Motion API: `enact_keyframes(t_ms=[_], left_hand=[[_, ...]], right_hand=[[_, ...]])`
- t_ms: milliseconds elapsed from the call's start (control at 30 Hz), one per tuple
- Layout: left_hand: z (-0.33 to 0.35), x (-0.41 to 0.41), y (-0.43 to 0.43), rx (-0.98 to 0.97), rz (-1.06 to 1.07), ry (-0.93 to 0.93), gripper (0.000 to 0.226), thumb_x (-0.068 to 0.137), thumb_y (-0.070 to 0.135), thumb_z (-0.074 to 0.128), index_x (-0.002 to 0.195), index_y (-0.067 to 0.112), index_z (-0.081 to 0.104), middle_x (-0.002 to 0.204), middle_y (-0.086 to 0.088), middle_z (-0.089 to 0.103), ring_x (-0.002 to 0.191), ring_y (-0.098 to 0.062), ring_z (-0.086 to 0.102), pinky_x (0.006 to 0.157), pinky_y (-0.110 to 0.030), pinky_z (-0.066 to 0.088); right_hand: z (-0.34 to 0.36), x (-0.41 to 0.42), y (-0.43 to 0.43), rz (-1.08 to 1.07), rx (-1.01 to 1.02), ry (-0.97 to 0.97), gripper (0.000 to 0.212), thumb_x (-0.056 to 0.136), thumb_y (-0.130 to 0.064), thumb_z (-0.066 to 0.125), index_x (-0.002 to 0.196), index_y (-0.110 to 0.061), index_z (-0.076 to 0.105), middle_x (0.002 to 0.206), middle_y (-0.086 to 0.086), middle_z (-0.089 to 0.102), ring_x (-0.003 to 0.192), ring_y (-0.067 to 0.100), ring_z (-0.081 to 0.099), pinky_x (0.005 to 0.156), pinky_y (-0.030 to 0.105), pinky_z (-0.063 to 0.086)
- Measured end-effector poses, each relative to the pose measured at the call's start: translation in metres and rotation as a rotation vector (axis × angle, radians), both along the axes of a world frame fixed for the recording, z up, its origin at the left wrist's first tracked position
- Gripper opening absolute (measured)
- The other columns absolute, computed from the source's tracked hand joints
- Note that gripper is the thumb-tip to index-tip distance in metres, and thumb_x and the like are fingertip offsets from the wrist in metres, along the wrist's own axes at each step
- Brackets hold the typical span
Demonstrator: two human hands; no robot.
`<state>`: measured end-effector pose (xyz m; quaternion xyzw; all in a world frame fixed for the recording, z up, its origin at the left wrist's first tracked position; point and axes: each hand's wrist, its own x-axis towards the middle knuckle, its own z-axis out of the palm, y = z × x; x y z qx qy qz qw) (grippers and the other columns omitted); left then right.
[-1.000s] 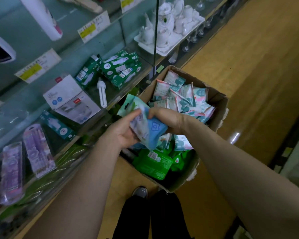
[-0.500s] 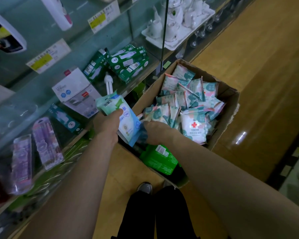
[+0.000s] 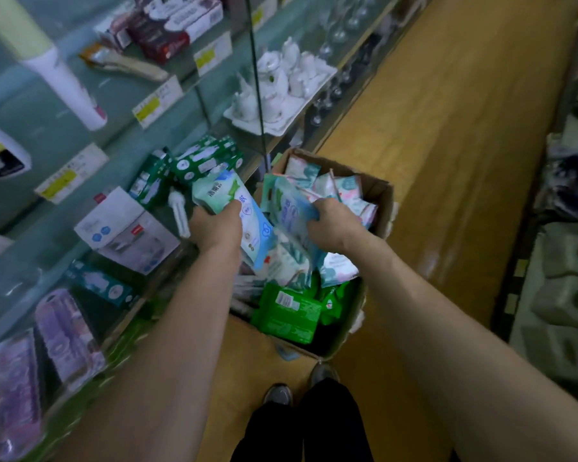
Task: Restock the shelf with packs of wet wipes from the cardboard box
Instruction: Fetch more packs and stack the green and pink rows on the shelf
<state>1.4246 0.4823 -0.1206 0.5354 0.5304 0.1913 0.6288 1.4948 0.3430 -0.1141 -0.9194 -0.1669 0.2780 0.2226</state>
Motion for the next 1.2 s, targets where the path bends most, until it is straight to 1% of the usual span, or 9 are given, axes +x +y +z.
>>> enact_keyframes(t_ms=[133,233,333,467,633,767,833,1033,1200], left_hand=[[0.025,0.018,-0.045,-0.043,-0.166,-0.086,0.043,0.086,0.005,0.065,0.128,0.006,0.058,0.115,-0.007,0.066,0.097,-0.025,0.066,0.080,-0.036,0.055],[0.048,0.027,-0.074,-0.073,-0.262,-0.124,0.036,0.084,0.009,0.067,0.120,0.009,0.063,0.105,-0.007,0.069,0.085,-0.026,0.068,0.075,-0.039,0.057],[0.072,0.034,-0.107,-0.094,-0.343,-0.198,0.036,0.084,0.008,0.066,0.120,0.007,0.063,0.108,-0.010,0.070,0.091,-0.027,0.069,0.081,-0.044,0.057],[0.104,0.036,-0.162,-0.119,-0.428,-0.294,0.028,0.084,0.002,0.065,0.113,0.005,0.064,0.104,-0.010,0.069,0.089,-0.025,0.068,0.077,-0.035,0.056],[0.139,0.029,-0.245,-0.221,-0.605,-0.353,0.021,0.085,0.003,0.064,0.101,0.015,0.062,0.099,-0.006,0.069,0.090,-0.027,0.069,0.080,-0.043,0.057],[0.166,0.016,-0.326,-0.275,-0.736,-0.395,0.020,0.085,0.002,0.064,0.099,0.016,0.062,0.099,-0.007,0.071,0.086,-0.027,0.070,0.079,-0.049,0.057],[0.179,0.007,-0.371,-0.296,-0.820,-0.401,0.020,0.084,0.002,0.063,0.099,0.016,0.062,0.101,-0.008,0.071,0.085,-0.026,0.070,0.079,-0.047,0.058],[0.214,-0.030,-0.502,-0.381,-1.027,-0.458,0.025,0.084,-0.001,0.064,0.107,0.009,0.062,0.092,-0.008,0.070,0.080,-0.026,0.069,0.078,-0.048,0.058],[0.230,-0.069,-0.598,-0.488,-1.199,-0.447,0.027,0.084,0.002,0.065,0.111,0.008,0.063,0.103,-0.013,0.071,0.087,-0.029,0.071,0.081,-0.052,0.056]], right_hand=[[0.038,-0.016,-0.039,-0.285,0.209,-0.094,0.025,0.092,-0.015,0.045,0.111,-0.004,0.058,0.107,0.018,0.063,0.100,0.037,0.059,0.079,0.040,0.049],[0.064,-0.032,-0.072,-0.449,0.289,-0.205,0.018,0.091,-0.014,0.044,0.102,-0.009,0.057,0.095,0.012,0.060,0.089,0.033,0.057,0.067,0.032,0.042],[0.084,-0.047,-0.108,-0.590,0.325,-0.308,0.008,0.090,-0.015,0.045,0.088,-0.012,0.052,0.085,0.009,0.058,0.081,0.031,0.056,0.064,0.034,0.043],[0.106,-0.068,-0.154,-0.765,0.412,-0.392,0.015,0.090,-0.016,0.046,0.097,-0.009,0.058,0.090,0.008,0.063,0.085,0.030,0.060,0.070,0.041,0.052],[0.134,-0.096,-0.225,-0.937,0.520,-0.490,0.012,0.092,-0.017,0.046,0.097,-0.018,0.057,0.088,-0.003,0.062,0.086,0.019,0.062,0.066,0.035,0.053],[0.155,-0.122,-0.297,-1.065,0.547,-0.552,0.016,0.091,-0.022,0.047,0.101,-0.023,0.059,0.096,-0.002,0.066,0.090,0.019,0.064,0.074,0.047,0.057],[0.168,-0.139,-0.336,-1.123,0.547,-0.578,0.016,0.091,-0.024,0.047,0.100,-0.028,0.059,0.097,-0.006,0.065,0.092,0.017,0.064,0.074,0.047,0.057],[0.207,-0.197,-0.446,-1.278,0.464,-0.733,0.018,0.092,-0.023,0.045,0.101,-0.016,0.060,0.096,0.001,0.065,0.087,0.023,0.064,0.071,0.049,0.056],[0.225,-0.249,-0.523,-1.407,0.404,-0.831,0.018,0.088,-0.023,0.045,0.098,-0.016,0.059,0.094,0.003,0.066,0.084,0.026,0.065,0.068,0.048,0.057]])
